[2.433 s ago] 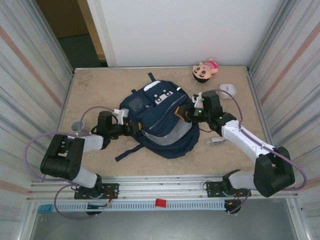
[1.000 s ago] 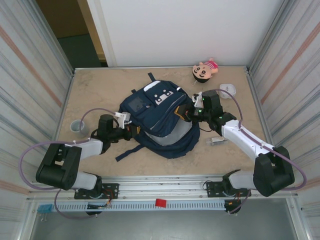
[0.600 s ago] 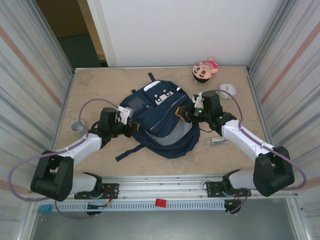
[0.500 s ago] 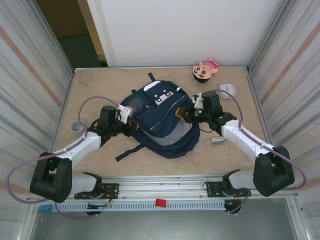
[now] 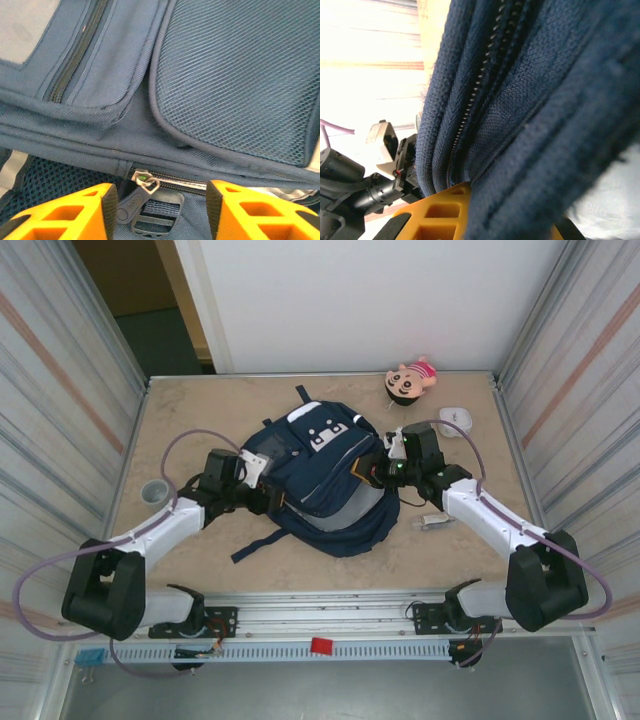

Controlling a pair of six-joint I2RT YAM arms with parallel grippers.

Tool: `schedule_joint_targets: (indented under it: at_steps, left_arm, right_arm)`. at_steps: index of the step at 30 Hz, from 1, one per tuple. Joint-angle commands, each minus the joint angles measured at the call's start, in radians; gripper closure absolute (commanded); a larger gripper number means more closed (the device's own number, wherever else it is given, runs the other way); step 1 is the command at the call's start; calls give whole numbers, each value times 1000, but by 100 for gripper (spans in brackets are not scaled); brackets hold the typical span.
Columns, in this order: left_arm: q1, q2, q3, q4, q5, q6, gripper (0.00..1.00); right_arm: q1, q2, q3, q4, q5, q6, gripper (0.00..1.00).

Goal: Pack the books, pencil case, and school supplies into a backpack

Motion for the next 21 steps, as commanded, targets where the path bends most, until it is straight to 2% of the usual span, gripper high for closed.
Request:
schedule_joint_targets:
  at_steps: [1,4,6,11,15,21]
  left_arm:
    - [7,45,-27,56,40,-15,42]
    - [7,77,-41,85,36,-20,39]
    - [8,94,-47,100,52,-17,42]
    - [8,105,-58,137,119,-26,63]
    - [7,93,-74,164,147,-48,85]
    - [7,50,-71,140,133,-50,94]
  right_arm:
    - [-2,14,45,7,-19,-33,96]
    - [-3,13,46,7,-18,-33,96]
    - [-4,12,46,10,-22,-30,96]
    - [-28,18,23,4,-3,16,95]
    - [-36,29,3,-21,23,24,90]
    - [-37,26,-24,-23,22,34,71]
